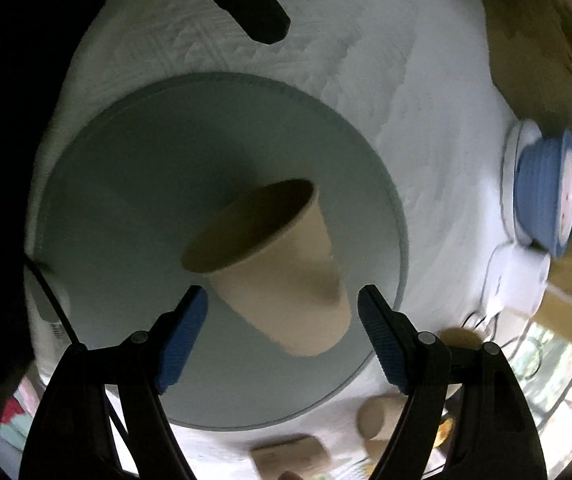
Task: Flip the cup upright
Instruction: 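Rotate the right tool to turn the tan cup opening upward, then lower the upright tan cup onto the grey tray with the right tool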
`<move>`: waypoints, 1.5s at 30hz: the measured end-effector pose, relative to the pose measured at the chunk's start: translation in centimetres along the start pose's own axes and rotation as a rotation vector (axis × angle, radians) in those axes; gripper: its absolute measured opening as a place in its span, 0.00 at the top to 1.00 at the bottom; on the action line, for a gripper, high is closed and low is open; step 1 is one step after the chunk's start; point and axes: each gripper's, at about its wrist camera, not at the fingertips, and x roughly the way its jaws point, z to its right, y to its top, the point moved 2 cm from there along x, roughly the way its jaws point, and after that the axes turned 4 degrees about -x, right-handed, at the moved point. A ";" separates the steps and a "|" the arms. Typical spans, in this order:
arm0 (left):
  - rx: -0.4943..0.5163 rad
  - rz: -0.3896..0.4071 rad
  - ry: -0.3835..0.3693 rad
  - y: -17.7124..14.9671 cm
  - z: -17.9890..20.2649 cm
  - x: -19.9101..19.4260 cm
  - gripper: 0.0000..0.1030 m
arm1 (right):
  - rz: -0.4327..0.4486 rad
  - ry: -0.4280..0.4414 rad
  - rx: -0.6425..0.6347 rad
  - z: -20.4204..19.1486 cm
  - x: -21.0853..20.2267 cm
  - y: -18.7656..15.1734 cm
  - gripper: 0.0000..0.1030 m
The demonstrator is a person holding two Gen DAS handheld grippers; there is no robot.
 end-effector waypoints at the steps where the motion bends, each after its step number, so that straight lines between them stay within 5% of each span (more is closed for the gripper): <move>1: -0.005 -0.005 0.000 -0.1 -0.3 0.0 0.13 | -0.001 -0.002 -0.012 0.1 0.0 0.4 0.22; 11: -0.028 0.009 -0.011 -0.1 -1.9 -0.8 0.13 | -0.034 -0.021 -0.116 0.6 0.1 2.3 0.25; 28: -0.029 0.011 -0.014 -0.1 -2.0 -0.9 0.13 | -0.016 -0.002 -0.083 2.0 0.4 2.8 0.33; 35: 0.002 0.008 0.000 0.5 -1.0 -1.2 0.13 | 0.094 -0.045 0.115 3.8 -2.0 1.4 0.33; 45: 0.140 0.041 -0.004 3.1 3.8 -2.1 0.13 | 0.348 -0.179 0.621 3.1 -6.6 -5.3 0.33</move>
